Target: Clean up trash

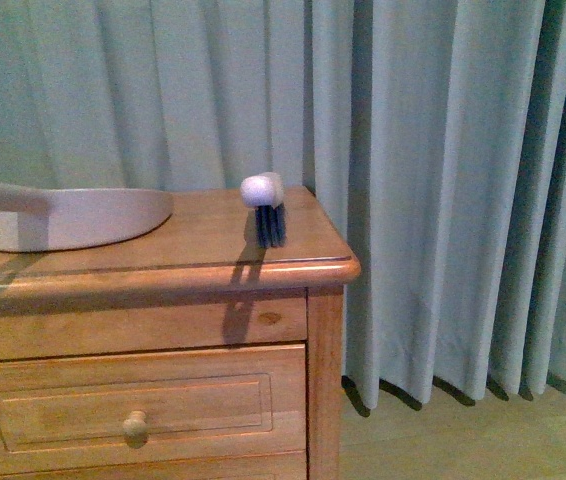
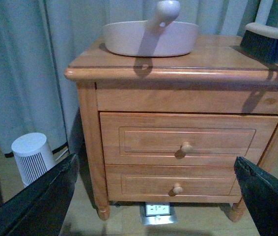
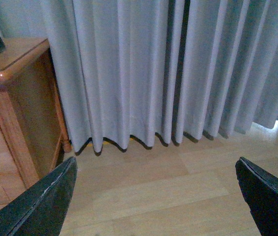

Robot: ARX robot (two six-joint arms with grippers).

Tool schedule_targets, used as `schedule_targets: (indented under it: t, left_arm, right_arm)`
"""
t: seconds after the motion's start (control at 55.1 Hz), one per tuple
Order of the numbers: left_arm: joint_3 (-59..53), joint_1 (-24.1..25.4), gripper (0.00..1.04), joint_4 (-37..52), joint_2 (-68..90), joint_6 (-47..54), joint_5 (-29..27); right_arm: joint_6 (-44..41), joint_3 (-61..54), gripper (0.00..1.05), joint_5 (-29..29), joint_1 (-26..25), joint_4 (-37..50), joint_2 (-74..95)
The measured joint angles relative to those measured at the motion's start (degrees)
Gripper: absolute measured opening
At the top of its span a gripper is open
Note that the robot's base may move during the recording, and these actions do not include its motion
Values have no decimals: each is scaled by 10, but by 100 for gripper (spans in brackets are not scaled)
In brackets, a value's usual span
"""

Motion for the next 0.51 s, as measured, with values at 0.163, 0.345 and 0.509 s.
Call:
schedule_targets:
  t: [0.163, 0.345, 0.509]
  left_arm:
    - [0, 0, 97, 0, 0, 0, 0]
    - [0, 0, 97, 0, 0, 0, 0]
    - [0, 0, 97, 0, 0, 0, 0]
  right_arm:
    - [0, 0, 97, 1, 0, 0, 0]
    - [0, 0, 97, 1, 0, 0, 0]
    - [0, 0, 97, 0, 0, 0, 0]
